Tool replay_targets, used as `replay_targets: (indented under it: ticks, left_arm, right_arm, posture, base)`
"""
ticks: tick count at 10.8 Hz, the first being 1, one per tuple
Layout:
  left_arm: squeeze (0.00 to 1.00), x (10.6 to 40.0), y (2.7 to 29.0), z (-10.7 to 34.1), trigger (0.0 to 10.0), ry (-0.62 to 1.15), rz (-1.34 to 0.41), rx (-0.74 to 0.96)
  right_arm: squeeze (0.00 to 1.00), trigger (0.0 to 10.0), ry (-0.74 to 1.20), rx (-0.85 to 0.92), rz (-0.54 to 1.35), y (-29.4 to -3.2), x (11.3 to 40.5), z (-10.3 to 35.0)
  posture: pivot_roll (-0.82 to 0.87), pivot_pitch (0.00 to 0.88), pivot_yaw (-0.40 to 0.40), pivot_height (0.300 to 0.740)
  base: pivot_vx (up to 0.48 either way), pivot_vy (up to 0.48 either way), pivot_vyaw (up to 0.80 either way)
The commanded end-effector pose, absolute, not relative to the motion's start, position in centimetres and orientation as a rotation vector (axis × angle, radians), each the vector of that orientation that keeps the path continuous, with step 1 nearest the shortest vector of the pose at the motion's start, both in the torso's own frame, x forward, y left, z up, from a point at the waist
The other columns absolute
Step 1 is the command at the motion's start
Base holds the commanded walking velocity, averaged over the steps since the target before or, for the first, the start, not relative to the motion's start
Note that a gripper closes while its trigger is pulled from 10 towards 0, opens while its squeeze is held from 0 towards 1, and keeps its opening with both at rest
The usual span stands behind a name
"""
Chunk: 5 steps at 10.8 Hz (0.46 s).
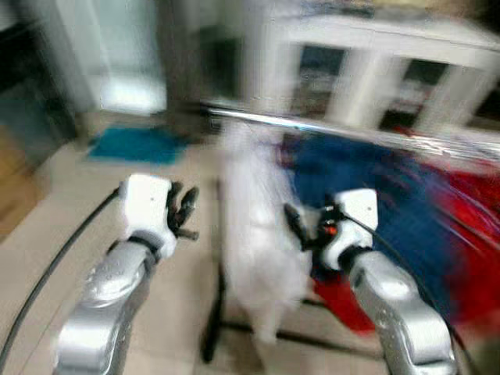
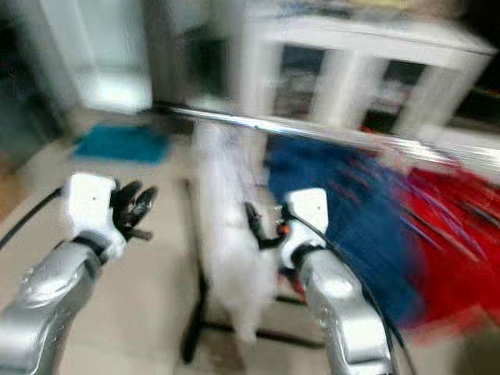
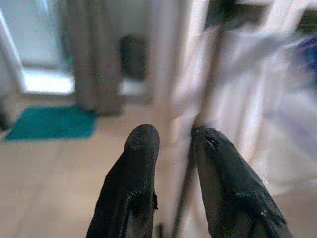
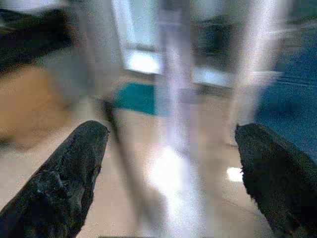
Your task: Hang hanger
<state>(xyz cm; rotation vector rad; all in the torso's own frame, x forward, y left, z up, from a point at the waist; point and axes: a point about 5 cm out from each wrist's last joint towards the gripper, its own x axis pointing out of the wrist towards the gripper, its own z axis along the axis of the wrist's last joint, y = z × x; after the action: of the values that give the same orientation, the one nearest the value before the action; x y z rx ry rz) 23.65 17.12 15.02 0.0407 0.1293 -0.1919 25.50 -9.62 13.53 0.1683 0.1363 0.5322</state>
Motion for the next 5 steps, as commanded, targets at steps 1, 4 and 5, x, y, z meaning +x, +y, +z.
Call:
replay_targets:
  ticks: [1,4,5]
  left_arm:
    - [0.88,23.3,16.0,15.7,10.0,0.104,-0.251,0.022]
    - [1.0,23.3,16.6,15.9,10.0,0.081,-0.273,0.058]
    - [1.0,23.3,16.5,16.0,10.0,0.082,-0.297,0.063]
  right_arm:
    - [0.0,10.0,0.118,0.153,0.575,-10.4,24.9,13.9]
    - [1.0,10.0,0.013,0.215,0.474,-11.3,26.5,15.5]
    - [1.0,10.0,0.009,0.227,0.488,-11.2,26.7,15.8]
  posture:
    - [0.17,0.046,-0.037,0.74]
    - [0.17,0.046,-0.057,0.74]
    - [0.17,0.044,-0.06,0.74]
  base:
    - [0.0,0.0,0.0]
    - [0.0,0.0,0.0]
    - [0.0,0.0,0.0]
